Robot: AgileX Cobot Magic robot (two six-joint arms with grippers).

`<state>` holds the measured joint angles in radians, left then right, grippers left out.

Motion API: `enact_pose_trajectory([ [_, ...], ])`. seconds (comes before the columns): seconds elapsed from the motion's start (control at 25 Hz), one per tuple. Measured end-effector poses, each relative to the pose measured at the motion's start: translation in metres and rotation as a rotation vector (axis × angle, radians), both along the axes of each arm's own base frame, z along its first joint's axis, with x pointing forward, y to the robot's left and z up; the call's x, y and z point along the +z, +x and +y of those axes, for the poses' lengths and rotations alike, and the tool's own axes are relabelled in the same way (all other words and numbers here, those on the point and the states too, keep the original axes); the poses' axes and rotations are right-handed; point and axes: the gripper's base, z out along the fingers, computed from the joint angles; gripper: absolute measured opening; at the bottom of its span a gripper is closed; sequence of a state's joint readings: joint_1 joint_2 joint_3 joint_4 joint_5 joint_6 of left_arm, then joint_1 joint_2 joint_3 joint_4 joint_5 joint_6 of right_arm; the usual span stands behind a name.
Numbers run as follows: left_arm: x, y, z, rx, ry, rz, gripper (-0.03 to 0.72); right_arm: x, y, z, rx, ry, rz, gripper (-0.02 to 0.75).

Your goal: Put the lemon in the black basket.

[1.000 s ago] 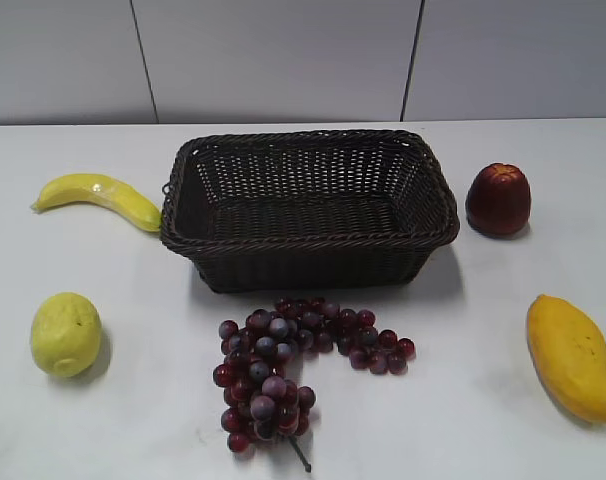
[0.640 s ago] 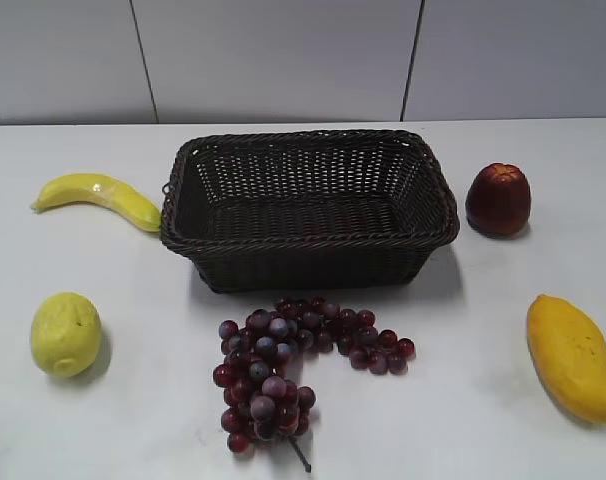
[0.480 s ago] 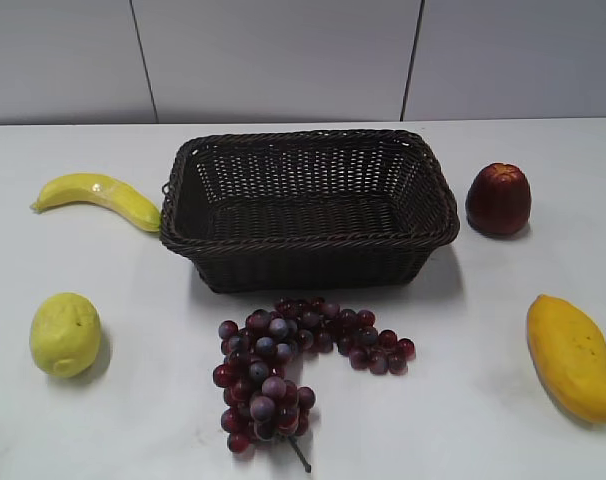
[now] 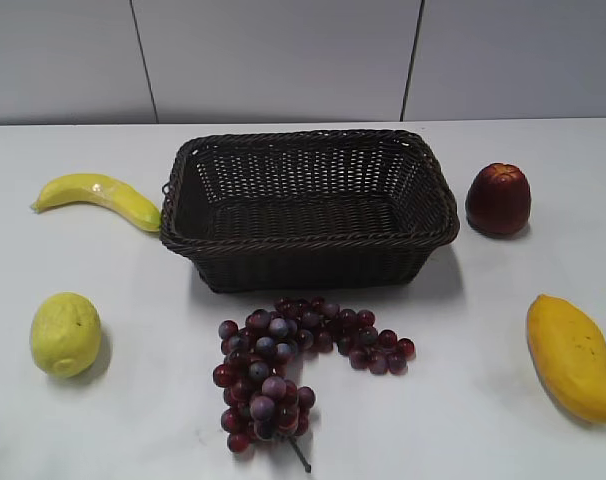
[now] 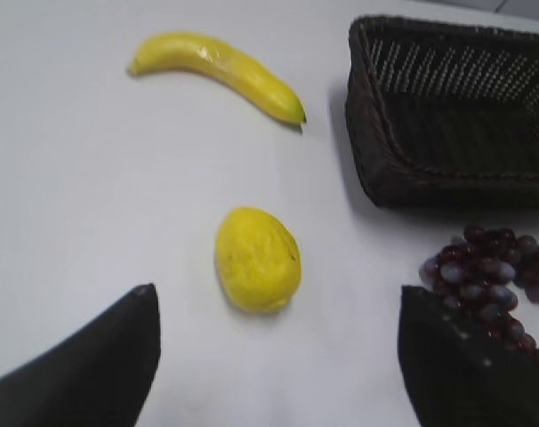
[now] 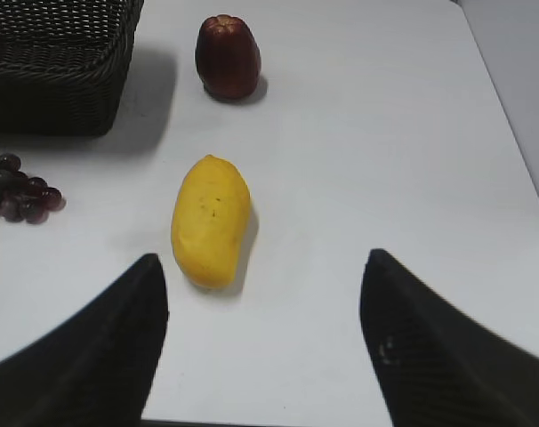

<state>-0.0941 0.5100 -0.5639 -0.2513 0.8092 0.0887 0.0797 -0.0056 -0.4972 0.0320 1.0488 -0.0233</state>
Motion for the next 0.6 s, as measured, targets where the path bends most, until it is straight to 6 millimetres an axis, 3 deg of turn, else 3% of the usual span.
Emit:
enact_pose_trajectory([
  [0.12,-0.018,0.036,-0.010,-0.015,-0.075,0.187,0.655,0.000,0.000,0.000,0.000,0.000,0.000,0.555],
  [0.28,-0.058,0.080,-0.017,-0.032,-0.079,0.433,0.663,0.000,0.000,0.000,0.000,0.000,0.000,0.555],
  [0.48,-0.097,0.121,-0.022,-0.032,-0.076,0.595,0.663,0.000,0.000,0.000,0.000,0.000,0.000,0.555],
  [0.6,-0.110,0.144,-0.025,-0.020,-0.081,0.634,0.663,0.000,0.000,0.000,0.000,0.000,0.000,0.555],
])
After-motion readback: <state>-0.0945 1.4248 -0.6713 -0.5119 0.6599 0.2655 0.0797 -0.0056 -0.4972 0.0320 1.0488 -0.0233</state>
